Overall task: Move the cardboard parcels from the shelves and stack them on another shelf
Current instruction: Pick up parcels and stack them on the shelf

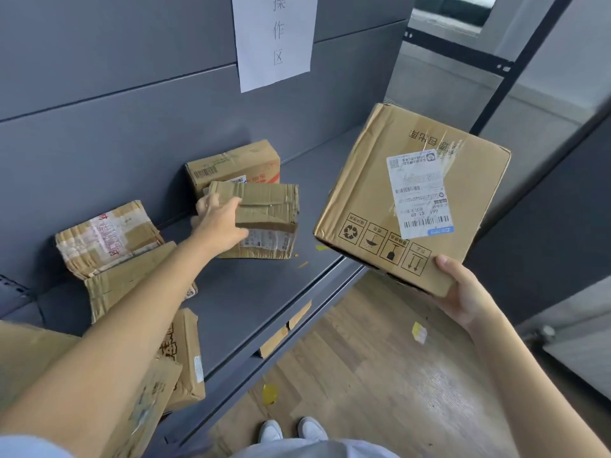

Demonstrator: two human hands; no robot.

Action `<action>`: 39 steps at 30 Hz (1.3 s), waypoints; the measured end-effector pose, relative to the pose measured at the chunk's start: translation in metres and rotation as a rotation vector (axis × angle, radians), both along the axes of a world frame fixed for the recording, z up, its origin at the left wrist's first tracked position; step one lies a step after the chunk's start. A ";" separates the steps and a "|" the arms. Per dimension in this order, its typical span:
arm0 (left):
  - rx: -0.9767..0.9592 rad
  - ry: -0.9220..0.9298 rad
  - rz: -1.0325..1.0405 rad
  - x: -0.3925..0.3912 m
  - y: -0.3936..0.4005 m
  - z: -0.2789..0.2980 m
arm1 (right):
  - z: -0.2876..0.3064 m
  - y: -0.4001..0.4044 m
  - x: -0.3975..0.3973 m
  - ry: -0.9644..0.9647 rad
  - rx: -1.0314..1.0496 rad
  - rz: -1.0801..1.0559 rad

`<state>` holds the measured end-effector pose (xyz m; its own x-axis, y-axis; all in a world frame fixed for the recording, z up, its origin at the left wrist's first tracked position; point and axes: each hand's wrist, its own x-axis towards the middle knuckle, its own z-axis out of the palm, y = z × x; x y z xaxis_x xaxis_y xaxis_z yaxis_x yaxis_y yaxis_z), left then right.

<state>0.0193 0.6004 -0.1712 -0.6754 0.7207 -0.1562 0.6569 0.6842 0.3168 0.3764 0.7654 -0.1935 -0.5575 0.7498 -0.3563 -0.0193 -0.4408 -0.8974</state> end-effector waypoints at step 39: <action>0.398 -0.695 0.251 0.013 -0.016 0.003 | -0.037 0.006 0.033 -0.027 -0.087 0.216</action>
<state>0.0323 0.5840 -0.1679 -0.6668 0.6513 -0.3623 0.0660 0.5358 0.8418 0.4098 0.7713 -0.2304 -0.6909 0.5799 -0.4317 0.1076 -0.5080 -0.8546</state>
